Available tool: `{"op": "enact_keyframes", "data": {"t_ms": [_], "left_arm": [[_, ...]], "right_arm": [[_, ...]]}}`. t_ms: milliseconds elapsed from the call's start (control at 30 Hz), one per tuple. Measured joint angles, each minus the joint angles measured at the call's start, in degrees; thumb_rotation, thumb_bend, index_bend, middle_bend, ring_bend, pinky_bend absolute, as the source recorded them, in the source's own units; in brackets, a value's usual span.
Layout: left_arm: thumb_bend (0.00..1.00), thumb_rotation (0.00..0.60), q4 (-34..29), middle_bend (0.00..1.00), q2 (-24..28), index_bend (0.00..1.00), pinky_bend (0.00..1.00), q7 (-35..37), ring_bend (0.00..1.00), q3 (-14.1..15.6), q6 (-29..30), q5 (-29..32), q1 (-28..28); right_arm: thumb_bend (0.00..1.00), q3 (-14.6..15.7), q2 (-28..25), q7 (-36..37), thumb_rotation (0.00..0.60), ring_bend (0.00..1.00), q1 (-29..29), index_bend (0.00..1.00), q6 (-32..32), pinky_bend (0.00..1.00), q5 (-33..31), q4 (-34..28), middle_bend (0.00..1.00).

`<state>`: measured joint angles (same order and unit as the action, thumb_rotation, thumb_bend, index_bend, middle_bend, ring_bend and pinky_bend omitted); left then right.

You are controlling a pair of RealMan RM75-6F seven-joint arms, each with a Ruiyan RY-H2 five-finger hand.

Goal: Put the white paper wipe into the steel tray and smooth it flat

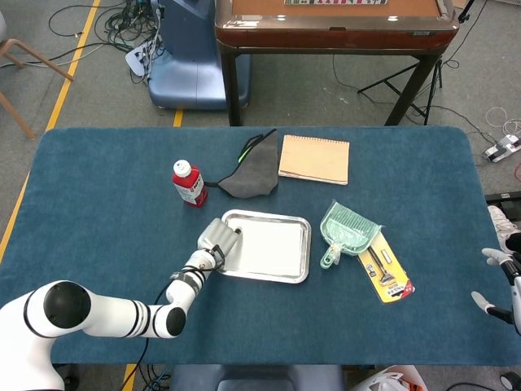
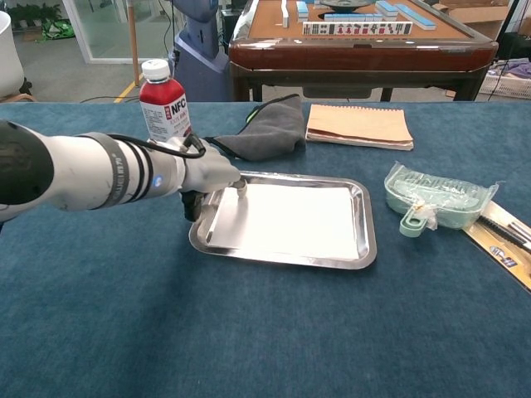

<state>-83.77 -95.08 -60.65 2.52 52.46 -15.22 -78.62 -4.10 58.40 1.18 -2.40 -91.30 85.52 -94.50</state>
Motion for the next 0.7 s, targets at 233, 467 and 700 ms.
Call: {"op": "enact_keyframes", "data": {"t_ms": [233,467,700], "left_arm": [[0.52,0.6,0.0,1.0,0.0,0.15,1.0,1.4,1.0,-0.8,0.4,-3.0,1.0],[0.52,0.6,-2.0,1.0,1.7,0.15,1.0,3.9,1.0,-2.1,1.2,-5.3,2.3],[0.52,0.6,-7.0,1.0,6.7,0.14,1.0,11.0,1.0,-3.3,4.7,-12.1,6.7]], "right_arm": [[0.07,-0.1,-0.2,0.0,0.6,0.28,-0.2,0.3,-0.3,0.34,0.1,-0.1,0.39],[0.07,-0.1,-0.5,0.2,0.6,0.28,-0.2,0.3,-0.6,0.34,0.3,-0.2,0.39],[0.07,-0.2,-0.8,0.0,0.6,0.28,0.1,0.3,-0.4,0.34,0.6,-0.4,0.39]]}}
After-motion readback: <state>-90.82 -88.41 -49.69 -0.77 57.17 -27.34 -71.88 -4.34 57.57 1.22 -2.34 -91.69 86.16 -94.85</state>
